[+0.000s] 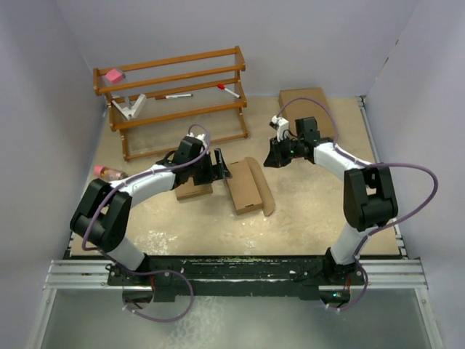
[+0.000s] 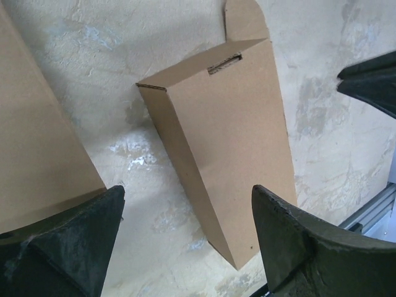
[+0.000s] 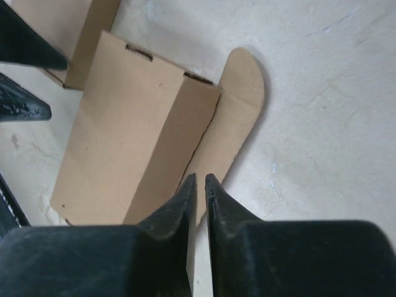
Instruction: Fold the paper box
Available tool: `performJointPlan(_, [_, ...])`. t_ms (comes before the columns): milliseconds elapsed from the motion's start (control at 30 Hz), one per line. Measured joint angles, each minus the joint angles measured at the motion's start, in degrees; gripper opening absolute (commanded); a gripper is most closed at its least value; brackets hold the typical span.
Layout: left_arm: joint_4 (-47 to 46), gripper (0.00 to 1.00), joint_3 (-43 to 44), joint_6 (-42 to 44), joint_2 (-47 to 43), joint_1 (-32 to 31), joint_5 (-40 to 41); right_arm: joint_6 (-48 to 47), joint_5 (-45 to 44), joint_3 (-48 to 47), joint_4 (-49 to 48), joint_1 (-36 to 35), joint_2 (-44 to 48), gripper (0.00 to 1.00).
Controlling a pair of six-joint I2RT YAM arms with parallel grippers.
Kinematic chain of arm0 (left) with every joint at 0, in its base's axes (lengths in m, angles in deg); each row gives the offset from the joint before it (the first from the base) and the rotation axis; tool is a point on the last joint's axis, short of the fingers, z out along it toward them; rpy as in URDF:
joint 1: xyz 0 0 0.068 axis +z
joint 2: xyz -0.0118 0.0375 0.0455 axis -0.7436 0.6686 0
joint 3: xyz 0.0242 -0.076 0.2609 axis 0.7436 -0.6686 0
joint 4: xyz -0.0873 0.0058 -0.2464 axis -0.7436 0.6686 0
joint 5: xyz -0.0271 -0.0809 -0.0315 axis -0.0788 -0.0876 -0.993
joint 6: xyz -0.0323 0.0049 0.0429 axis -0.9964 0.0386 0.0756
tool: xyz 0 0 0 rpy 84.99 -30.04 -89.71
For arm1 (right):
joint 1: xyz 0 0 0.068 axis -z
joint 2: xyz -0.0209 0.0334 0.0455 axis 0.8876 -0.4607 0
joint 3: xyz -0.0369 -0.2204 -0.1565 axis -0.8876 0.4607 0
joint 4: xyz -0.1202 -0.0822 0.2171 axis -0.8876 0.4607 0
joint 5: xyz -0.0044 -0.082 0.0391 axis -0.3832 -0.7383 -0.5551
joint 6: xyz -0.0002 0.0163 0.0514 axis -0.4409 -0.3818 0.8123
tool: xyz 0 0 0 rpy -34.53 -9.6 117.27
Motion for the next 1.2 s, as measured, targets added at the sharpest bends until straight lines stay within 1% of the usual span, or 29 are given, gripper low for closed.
performJointPlan(67, [0.0,0.86,0.9,0.0,1.7,-0.2,0.0,0.1,1.6,-0.2,0.0,0.0,-2.1,0.0])
performJointPlan(167, [0.2,0.85,2.3,0.1,4.6,-0.7,0.1,1.0,3.9,-0.2,0.2,0.0,-7.7,0.0])
performJointPlan(233, [0.4,0.83,3.5,0.4,6.6,-1.1,0.1,1.5,4.6,-0.2,0.8,-0.1,-10.4,0.0])
performJointPlan(400, [2.0,0.73,8.0,1.5,12.0,-2.2,-0.1,2.4,6.6,0.0,0.9,-1.0,-11.7,0.0])
performJointPlan(467, [2.8,0.67,9.7,2.0,13.0,-2.3,-0.3,2.6,7.4,0.0,0.8,-1.9,-11.7,0.0])
performJointPlan(567, [3.8,0.63,11.7,3.1,14.2,-2.5,-0.3,2.7,7.5,0.0,0.8,-3.8,-11.7,0.0])
performJointPlan(800, [7.5,0.63,16.2,6.4,16.9,-2.6,-0.9,3.4,6.7,0.0,0.8,-4.8,-11.7,0.0])
performJointPlan(933, [7.8,0.64,17.8,8.3,18.0,-2.5,-1.4,3.0,5.7,-0.2,2.2,-4.7,-11.7,0.0])
performJointPlan(967, [7.8,0.64,18.2,8.9,18.3,-2.5,-1.6,2.6,5.3,-0.2,2.9,-4.4,-11.7,0.01])
performJointPlan(1033, [7.8,0.65,19.0,10.2,19.0,-2.5,-1.9,1.3,4.5,-0.3,4.2,-3.5,-11.5,0.07])
performJointPlan(1100, [7.9,0.65,20.3,11.8,19.9,-2.4,-2.4,-0.4,3.7,-0.3,5.7,-2.4,-10.6,0.14])
performJointPlan(1167, [7.9,0.65,21.5,13.3,20.9,-2.4,-3.0,-3.2,2.3,-0.3,7.5,-0.8,-8.2,0.24])
performJointPlan(1200, [7.9,0.65,22.1,14.1,21.3,-2.3,-3.4,-4.6,2.1,-0.3,8.1,-0.3,-6.5,0.27])
